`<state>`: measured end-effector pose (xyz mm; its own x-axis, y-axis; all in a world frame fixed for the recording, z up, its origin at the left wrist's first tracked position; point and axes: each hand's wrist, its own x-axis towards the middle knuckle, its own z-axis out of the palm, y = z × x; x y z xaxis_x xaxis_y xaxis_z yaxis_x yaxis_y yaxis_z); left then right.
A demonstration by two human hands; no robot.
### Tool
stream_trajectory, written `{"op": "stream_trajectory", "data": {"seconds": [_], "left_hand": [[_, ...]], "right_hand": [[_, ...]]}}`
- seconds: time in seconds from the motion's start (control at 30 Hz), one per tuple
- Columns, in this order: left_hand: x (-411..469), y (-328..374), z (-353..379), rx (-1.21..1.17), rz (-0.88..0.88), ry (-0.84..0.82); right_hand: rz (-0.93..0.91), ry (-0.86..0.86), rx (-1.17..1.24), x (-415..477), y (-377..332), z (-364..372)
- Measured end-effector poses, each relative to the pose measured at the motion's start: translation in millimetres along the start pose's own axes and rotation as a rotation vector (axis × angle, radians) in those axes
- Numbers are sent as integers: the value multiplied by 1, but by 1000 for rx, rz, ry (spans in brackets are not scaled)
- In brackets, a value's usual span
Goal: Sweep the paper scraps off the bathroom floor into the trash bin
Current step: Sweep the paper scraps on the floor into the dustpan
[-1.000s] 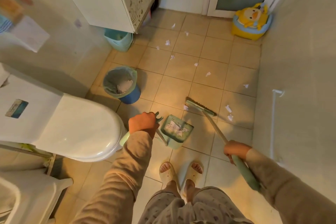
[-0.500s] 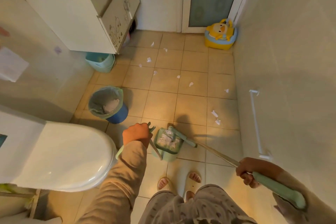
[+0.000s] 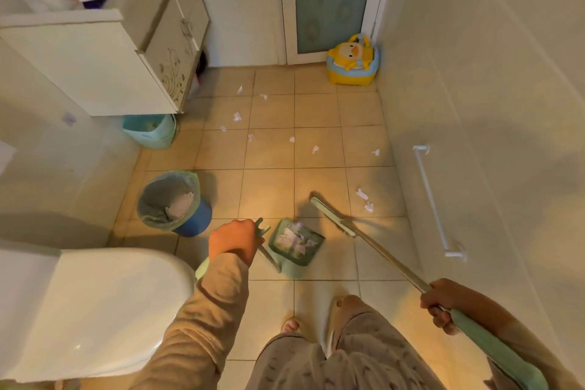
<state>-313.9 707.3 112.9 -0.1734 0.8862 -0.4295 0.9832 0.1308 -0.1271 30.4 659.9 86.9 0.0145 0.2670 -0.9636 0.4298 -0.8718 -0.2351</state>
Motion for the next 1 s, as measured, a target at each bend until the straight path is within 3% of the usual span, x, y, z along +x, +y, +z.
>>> {"op": "stream_trajectory", "data": {"seconds": [0.23, 0.57, 0.8, 1.0], "left_hand": [[37, 33, -31, 72, 142, 10], [97, 89, -72, 150, 212, 15], [121, 118, -84, 212, 262, 9], [138, 122, -89, 222, 243, -35]], "right_hand": [[31, 75, 140, -1, 1, -37], [-2, 176, 279, 13, -34, -93], [-139, 205, 403, 28, -79, -94], [-57, 172, 226, 40, -103, -80]]}}
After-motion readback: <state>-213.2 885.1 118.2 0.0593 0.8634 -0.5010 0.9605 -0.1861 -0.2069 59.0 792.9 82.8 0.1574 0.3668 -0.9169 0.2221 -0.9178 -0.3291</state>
